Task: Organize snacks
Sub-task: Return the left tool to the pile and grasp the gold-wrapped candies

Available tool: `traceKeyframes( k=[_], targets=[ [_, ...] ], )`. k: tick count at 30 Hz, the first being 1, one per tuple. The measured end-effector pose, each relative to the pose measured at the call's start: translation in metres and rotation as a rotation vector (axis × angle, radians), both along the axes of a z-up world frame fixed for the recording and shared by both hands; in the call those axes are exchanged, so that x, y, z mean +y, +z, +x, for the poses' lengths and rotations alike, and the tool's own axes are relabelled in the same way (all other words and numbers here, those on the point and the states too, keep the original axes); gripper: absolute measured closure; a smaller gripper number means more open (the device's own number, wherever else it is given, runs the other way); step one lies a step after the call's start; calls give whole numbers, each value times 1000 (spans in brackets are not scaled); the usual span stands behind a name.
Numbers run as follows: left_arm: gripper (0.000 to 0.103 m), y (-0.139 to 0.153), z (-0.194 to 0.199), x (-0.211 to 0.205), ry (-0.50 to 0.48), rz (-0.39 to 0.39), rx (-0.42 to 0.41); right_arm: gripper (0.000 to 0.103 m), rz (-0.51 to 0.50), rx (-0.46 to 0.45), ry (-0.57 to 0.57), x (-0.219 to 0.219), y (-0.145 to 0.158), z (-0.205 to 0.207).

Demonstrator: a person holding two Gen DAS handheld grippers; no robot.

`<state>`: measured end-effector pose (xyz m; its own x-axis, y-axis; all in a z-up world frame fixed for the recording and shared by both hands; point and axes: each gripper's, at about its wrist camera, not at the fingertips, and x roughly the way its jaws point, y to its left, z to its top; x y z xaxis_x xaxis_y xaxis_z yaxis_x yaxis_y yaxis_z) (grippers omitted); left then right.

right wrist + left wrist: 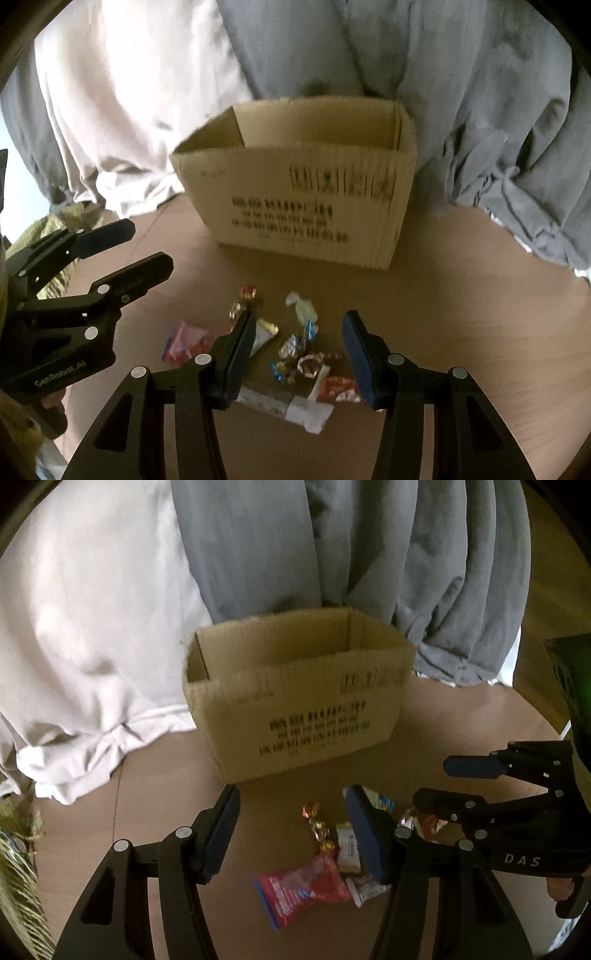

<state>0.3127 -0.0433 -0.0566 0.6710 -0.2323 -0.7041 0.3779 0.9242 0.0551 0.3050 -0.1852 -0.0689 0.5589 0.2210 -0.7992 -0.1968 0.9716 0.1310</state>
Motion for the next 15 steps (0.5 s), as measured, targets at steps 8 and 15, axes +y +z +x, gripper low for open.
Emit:
traceKeyframes(
  k=[8,15],
  targets=[
    [49,-30,7,-1,-18,6,106,54,10,91,32,3,-27,0],
    [58,-53,21,-2,-27,-30,203,59,27,139,56,8,-44,8]
  ],
)
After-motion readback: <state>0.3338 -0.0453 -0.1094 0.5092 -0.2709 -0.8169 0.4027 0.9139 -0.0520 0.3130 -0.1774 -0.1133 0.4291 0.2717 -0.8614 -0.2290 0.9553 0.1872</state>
